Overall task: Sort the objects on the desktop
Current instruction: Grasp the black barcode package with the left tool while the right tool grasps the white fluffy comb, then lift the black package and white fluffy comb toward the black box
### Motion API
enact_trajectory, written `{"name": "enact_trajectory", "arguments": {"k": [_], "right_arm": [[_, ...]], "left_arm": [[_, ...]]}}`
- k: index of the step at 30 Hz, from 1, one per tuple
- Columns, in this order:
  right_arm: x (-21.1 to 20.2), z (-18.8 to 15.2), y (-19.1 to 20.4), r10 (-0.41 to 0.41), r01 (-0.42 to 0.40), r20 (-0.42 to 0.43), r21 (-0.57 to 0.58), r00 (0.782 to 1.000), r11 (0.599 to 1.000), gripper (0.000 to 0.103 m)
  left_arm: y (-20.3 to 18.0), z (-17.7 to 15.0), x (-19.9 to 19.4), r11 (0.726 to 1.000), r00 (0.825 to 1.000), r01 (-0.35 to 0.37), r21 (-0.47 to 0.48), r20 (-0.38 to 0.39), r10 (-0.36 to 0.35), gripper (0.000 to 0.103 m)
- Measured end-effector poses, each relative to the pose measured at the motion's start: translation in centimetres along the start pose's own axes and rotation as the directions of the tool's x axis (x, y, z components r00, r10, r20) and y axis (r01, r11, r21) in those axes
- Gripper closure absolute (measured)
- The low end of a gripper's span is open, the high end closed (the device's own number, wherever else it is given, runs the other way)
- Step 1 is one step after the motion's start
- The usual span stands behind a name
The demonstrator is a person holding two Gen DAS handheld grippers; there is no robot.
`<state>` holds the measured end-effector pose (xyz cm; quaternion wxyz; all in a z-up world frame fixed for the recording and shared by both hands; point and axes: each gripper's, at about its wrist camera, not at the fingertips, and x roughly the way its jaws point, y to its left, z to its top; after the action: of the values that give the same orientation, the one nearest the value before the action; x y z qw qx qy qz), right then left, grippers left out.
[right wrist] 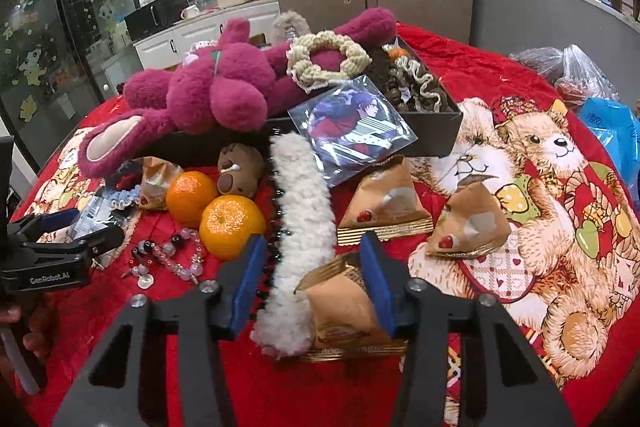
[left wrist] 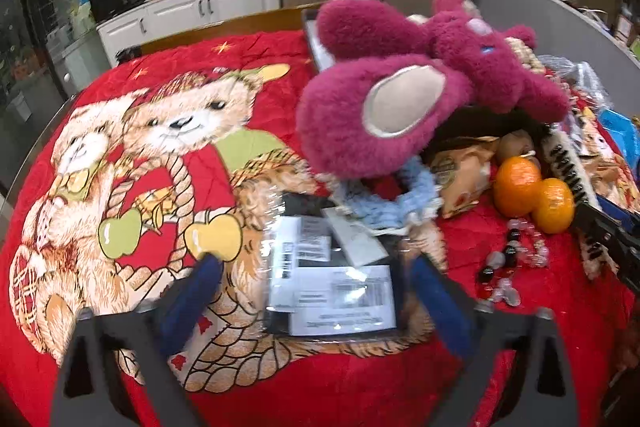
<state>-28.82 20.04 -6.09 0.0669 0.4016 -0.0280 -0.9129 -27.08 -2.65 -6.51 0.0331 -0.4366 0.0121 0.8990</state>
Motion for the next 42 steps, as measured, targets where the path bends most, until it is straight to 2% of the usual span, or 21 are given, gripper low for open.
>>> {"name": "enact_trajectory", "arguments": {"k": [4, 16, 29, 42], "right_arm": [[-0.6, -0.2, 0.5, 0.000, 0.001, 0.020, -0.023, 1.000, 1.000, 0.068], [-2.0, -0.6, 1.1, 0.025, -0.024, 0.020, -0.028, 1.000, 0.999, 0.070], [-6.5, -0.3, 4.3, 0.047, -0.036, 0.102, -0.111, 0.994, 0.993, 0.070], [-11.3, 0.6, 7.5, 0.101, -0.069, 0.192, -0.170, 0.976, 0.983, 0.070]], "left_arm": [[-0.5, -0.1, -0.2, 1.000, 1.000, -0.010, 0.023, 0.009, 0.010, 0.041], [-0.4, 0.5, -1.0, 1.000, 1.000, 0.008, 0.018, 0.021, -0.009, 0.044], [-0.6, 2.0, -6.6, 0.999, 0.989, 0.048, 0.006, 0.137, -0.049, 0.044], [-1.3, 2.7, -12.0, 0.995, 0.964, 0.092, 0.029, 0.247, -0.096, 0.044]]}}
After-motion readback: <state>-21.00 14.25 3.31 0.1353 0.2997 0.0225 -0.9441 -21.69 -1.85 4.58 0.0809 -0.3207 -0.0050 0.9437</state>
